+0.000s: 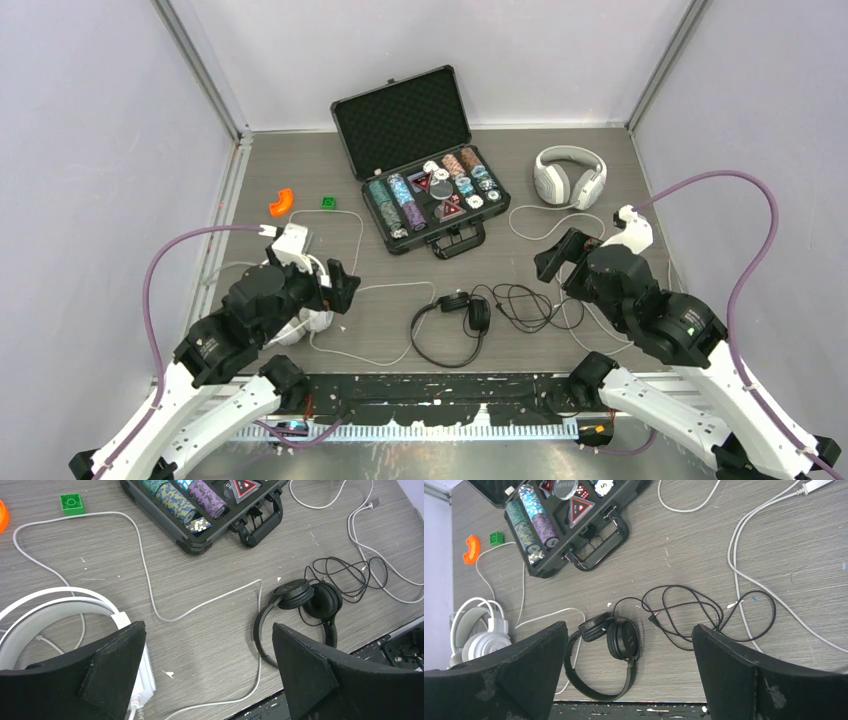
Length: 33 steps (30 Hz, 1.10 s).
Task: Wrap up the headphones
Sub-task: Pick up the headphones from the corner of the board.
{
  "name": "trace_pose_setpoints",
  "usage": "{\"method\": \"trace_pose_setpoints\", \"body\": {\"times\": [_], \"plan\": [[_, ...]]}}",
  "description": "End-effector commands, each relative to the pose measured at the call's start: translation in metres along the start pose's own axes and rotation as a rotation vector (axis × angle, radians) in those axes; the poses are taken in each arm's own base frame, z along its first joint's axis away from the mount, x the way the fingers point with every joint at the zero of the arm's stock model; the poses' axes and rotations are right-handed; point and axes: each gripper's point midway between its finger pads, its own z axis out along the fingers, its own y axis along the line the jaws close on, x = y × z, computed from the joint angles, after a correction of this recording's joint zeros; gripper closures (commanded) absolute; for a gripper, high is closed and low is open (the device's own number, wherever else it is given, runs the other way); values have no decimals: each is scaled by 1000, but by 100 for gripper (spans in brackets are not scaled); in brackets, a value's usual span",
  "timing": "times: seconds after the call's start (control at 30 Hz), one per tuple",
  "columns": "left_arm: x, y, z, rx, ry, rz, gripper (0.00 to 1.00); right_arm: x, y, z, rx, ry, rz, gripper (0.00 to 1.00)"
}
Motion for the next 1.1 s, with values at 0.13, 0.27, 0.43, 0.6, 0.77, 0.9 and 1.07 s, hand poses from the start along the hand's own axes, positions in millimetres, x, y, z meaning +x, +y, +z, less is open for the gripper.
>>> {"method": "trace_pose_setpoints", "body": {"times": [0.13, 0.27, 0.43, 0.6, 0.77, 0.9, 1.07], "plan": [[-13, 11, -7, -42, -52, 70, 0, 2, 2, 19, 37, -36, 52, 2], [-10, 11, -8, -35, -51, 69, 0, 8, 2, 33, 65, -39, 77, 3], [-10, 8, -8, -20, -49, 75, 0, 7, -5, 59, 172, -66, -51, 6], [-9, 10, -7, -30, -42, 88, 0, 35, 45, 87, 5, 102, -200, 12], [-10, 11, -8, -35, -47, 86, 0, 66, 57, 110, 32, 257, -252, 19], [-12, 13, -11, -36, -68, 81, 0, 71, 62, 120, 44, 304, -324, 19], [-16, 13, -14, -33, -92, 79, 0, -22, 32, 155, 324, 20, -300, 17]]}}
